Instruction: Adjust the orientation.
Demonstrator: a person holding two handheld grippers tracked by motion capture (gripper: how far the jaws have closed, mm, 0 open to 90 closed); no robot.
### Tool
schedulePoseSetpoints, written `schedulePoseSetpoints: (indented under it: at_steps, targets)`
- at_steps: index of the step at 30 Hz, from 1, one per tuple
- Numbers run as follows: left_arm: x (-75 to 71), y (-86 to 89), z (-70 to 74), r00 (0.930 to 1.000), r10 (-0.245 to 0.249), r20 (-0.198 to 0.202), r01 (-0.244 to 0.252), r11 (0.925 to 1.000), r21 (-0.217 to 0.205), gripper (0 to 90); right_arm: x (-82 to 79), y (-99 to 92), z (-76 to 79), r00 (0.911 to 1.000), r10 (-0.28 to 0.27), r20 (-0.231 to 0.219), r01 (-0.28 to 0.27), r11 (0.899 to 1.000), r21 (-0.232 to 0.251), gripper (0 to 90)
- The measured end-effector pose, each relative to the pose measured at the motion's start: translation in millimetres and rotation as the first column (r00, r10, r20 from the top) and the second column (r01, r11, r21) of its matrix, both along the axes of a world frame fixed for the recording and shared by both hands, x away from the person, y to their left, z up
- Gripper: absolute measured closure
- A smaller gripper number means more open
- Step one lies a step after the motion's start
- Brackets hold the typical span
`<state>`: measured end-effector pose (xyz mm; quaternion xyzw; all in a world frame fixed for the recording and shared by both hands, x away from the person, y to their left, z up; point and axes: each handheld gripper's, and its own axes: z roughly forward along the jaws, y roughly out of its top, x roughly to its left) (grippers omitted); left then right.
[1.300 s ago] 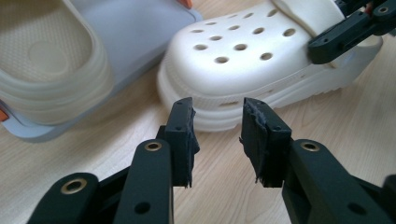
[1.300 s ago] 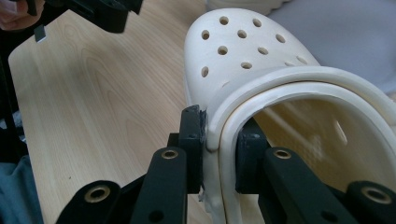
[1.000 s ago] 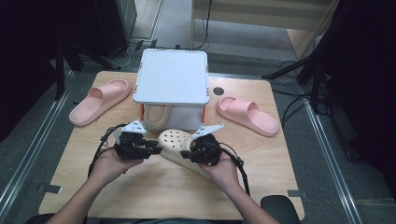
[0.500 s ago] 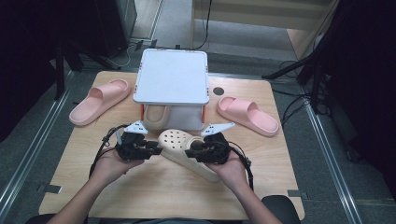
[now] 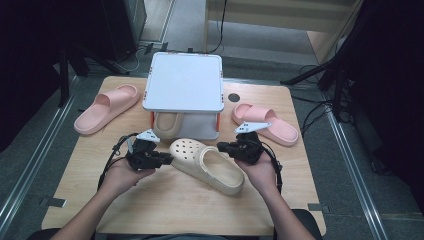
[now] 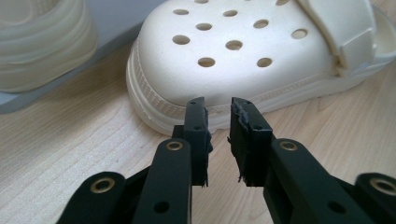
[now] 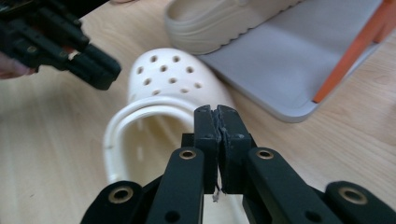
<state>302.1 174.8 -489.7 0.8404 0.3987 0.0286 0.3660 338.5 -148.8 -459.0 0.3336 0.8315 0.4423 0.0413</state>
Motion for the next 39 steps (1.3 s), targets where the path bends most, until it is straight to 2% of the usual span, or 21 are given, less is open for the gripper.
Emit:
schedulePoseSetpoints:
  at_steps: [2,5,7,11,14,25,39]
  targets:
    - [0.1,-0.6,-0.5,1.0000,-0.004,0.004,0.004,1.0000,0.001,77.3,6.6,-0.3,-4.4,0.9998,-0.005,-0.019,0.005,1.000,0.011,88.7]
    - [-0.1,-2.7,-1.6,0.9999,-0.009,0.009,0.009,1.0000,0.004,77.4,13.4,1.9,-9.4,0.9994,-0.009,-0.033,0.009,1.000,0.003,88.7]
    - [0.1,-4.8,-3.4,0.9999,-0.009,0.009,0.009,0.9999,0.008,77.4,17.5,5.7,-10.8,0.9998,0.003,-0.021,-0.003,1.000,-0.019,88.7]
    - [-0.2,-8.2,-6.0,0.9997,-0.017,0.019,0.017,0.9997,0.019,77.5,22.8,13.3,-15.5,0.9995,0.015,-0.027,-0.016,0.999,-0.038,88.5]
    - [0.1,-7.5,-6.3,0.9996,-0.021,0.020,0.020,0.9996,0.019,77.9,24.4,12.5,-16.9,0.9991,0.012,-0.041,-0.013,1.000,-0.028,88.1]
    - [4.5,-8.9,-6.8,0.9998,-0.016,0.015,0.016,0.9998,0.011,77.2,16.5,12.7,-17.4,0.9992,0.008,-0.039,-0.009,0.999,-0.036,87.8]
    - [24.6,-13.7,-7.5,0.9999,-0.014,0.010,0.014,0.9999,-0.005,75.6,-4.9,10.3,-19.1,0.9994,-0.016,-0.031,0.014,0.999,-0.048,87.4]
